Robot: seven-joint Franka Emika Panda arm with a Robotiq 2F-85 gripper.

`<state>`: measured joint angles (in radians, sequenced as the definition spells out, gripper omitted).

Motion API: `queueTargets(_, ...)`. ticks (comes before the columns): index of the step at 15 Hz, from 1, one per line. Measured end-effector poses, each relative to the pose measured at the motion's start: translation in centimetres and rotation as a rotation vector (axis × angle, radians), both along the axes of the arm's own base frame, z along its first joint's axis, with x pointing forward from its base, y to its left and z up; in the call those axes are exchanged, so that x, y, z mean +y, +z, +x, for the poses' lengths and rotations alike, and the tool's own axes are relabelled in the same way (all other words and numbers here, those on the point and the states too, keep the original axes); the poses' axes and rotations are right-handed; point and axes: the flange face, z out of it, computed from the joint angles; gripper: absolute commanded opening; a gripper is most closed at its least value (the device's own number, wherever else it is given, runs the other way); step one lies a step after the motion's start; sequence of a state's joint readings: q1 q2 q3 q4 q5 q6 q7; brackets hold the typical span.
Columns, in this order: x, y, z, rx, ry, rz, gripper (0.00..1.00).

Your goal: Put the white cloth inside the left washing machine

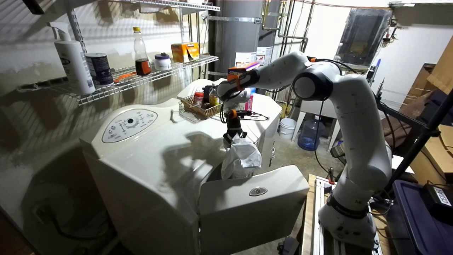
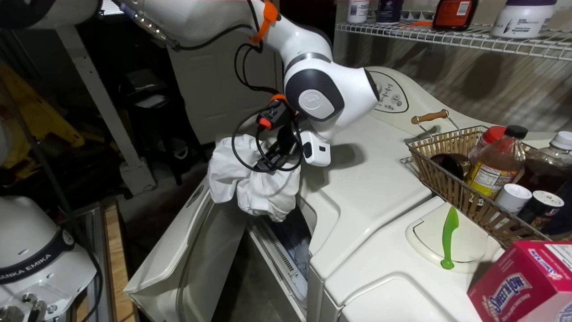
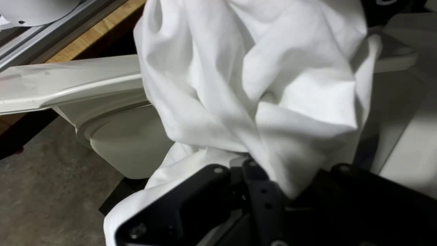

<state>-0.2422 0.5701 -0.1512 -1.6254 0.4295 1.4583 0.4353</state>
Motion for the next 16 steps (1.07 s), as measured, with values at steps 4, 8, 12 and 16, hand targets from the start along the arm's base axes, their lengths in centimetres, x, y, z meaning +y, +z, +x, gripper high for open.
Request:
queueTargets(4,0.7,1.0,0.8,-0.022,0.015,-0.009,0.03)
queueTargets(8,0.6,-0.4,0.6,0.010,0.002,-0.010,0.03)
queueTargets(12,-0.3,-6.2,-0.7,0.100,-0.119,-0.051,0.03)
queueTargets(16,-2.8,-12.1,-3.5,0.137,-0.310,-0.095,0.03)
